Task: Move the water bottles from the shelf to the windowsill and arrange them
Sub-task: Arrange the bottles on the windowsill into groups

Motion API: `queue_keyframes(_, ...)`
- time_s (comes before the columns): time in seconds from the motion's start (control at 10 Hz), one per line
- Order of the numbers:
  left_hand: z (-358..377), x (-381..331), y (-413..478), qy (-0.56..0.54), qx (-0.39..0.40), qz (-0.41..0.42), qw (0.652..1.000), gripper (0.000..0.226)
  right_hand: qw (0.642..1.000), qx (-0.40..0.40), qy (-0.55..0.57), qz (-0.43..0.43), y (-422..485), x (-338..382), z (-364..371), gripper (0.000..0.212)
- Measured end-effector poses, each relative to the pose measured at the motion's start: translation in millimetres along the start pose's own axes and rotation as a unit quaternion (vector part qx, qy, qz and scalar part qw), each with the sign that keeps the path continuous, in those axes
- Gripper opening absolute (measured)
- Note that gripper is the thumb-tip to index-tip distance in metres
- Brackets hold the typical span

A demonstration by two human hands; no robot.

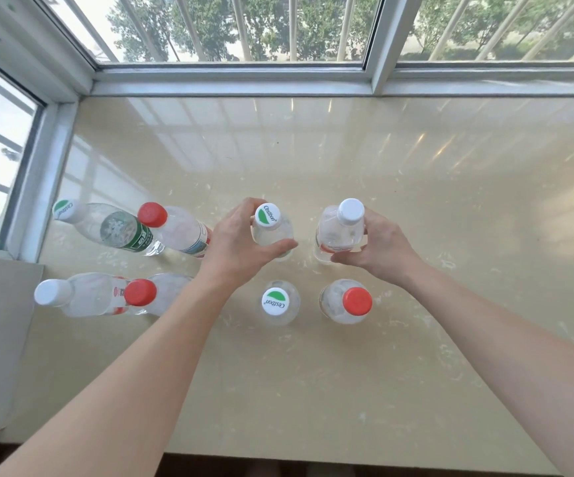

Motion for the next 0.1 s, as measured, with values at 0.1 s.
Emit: queue_keyframes(0.1, -5.7, -4.5, -1.2, 0.034, 0.002, 0.012, 0.999, 0.075, 0.999, 0.011, -0.044, 0.016, -2.4, -5.3, -2.0, 0.077)
Point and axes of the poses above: each hand's wrist, its own y-axis towards the middle knuckle, its own z-axis out of the palm, x = y × z, the point moved 10 cm from there along y, towards the middle knuckle, and after that the axes turned 5 degrees about y, right-handed, at the moved point
